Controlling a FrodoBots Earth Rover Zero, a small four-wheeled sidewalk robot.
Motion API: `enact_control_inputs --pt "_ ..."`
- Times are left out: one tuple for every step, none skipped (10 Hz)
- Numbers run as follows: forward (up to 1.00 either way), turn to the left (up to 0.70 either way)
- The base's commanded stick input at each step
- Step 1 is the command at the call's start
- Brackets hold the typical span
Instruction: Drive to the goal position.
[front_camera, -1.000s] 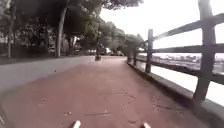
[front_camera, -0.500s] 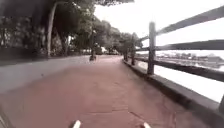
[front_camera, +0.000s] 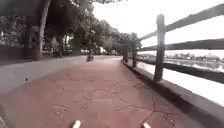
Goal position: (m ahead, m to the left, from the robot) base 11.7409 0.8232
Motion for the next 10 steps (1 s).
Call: enact_control_inputs --pt "1.00 0.00" --pt "1.00 0.00" --pt "1.00 0.00" --pt "1.00 0.00" --pt "1.00 0.02" --pt "1.00 0.02" --pt "1.00 0.02" --pt "1.00 0.02" --pt "1.00 0.02" --pt "1.00 0.02"
